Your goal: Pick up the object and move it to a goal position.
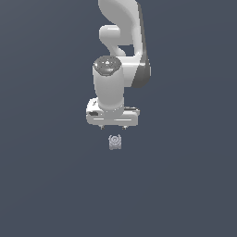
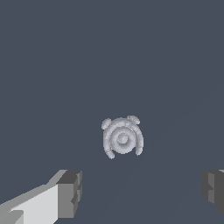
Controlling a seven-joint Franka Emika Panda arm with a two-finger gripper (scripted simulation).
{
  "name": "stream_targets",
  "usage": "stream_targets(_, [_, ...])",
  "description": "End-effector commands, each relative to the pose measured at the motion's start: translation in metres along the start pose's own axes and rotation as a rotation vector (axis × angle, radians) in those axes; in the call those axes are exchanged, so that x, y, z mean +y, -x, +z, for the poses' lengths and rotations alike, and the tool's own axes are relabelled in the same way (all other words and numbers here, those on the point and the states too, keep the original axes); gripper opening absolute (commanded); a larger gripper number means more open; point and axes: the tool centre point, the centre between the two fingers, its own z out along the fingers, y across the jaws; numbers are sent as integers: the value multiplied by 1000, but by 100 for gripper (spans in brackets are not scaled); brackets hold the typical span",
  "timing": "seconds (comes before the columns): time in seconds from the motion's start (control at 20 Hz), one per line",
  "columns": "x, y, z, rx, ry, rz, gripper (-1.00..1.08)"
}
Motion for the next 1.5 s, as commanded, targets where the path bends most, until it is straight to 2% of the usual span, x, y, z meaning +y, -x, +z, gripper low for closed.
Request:
stream_targets(0.0, [0, 0, 0, 0, 0, 0, 100])
stream_targets(0.5, [-27, 6, -4, -3, -20, 7, 100])
stream_targets(0.85, [-22, 3, 9, -1, -13, -17, 100])
stream_targets(1.45, [-5, -5, 73, 10, 19, -132, 100])
